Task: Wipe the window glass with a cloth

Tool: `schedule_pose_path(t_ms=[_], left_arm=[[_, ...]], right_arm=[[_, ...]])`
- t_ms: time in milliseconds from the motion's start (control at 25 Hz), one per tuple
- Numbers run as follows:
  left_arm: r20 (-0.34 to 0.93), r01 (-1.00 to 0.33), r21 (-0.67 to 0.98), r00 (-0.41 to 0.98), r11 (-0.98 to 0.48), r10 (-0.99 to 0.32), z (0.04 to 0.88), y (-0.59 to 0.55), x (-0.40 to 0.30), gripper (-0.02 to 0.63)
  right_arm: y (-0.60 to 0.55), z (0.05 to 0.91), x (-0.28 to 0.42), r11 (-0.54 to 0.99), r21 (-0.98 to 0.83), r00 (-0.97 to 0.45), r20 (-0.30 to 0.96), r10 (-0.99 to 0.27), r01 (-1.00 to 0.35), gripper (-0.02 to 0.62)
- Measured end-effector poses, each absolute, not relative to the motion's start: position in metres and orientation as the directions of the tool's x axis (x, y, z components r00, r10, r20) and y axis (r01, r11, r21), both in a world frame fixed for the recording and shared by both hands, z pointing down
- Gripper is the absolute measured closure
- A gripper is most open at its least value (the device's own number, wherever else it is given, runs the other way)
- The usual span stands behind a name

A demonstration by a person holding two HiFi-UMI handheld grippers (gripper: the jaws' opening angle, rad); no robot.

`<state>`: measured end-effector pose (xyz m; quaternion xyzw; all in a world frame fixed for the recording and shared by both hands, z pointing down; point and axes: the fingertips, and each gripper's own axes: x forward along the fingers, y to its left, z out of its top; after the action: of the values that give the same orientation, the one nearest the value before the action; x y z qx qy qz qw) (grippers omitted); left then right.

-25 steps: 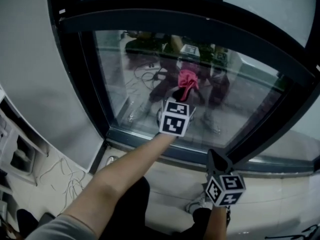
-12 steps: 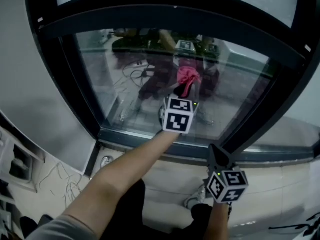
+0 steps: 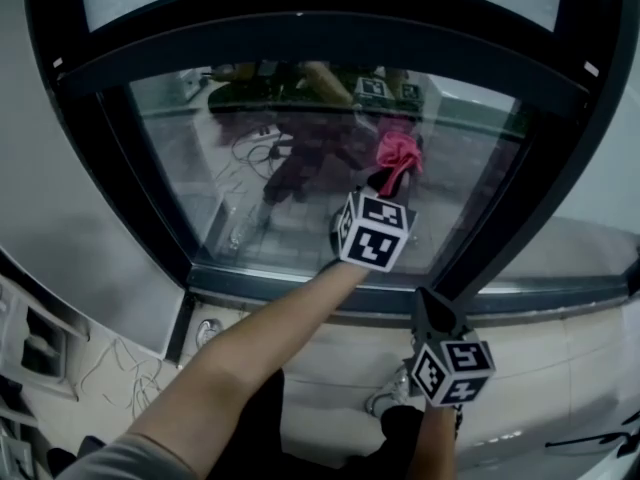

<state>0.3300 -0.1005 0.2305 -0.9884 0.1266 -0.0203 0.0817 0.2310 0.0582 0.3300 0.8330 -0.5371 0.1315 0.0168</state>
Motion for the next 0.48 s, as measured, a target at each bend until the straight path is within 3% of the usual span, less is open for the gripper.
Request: schedule_pose_path(t_ms=[280,480], left_arm=[[0.143,-0.171,-0.588,0.94,-0.79,-0.31,0.252,-0.089,0.344,0.563],[0.22,-0.073,-0.7,0.925,-0.711,-0.311,0.287,-0.088,0.344,0.563]], right_arm=[[0.078,0.334,0.243,-0.447,-0.132,0.412,0.23,-0.882,-0.884,0.595],[0.079,0.343,0.247,-0.446,-0.148,0.407,0.234,-0.883,-0.883,0.595]])
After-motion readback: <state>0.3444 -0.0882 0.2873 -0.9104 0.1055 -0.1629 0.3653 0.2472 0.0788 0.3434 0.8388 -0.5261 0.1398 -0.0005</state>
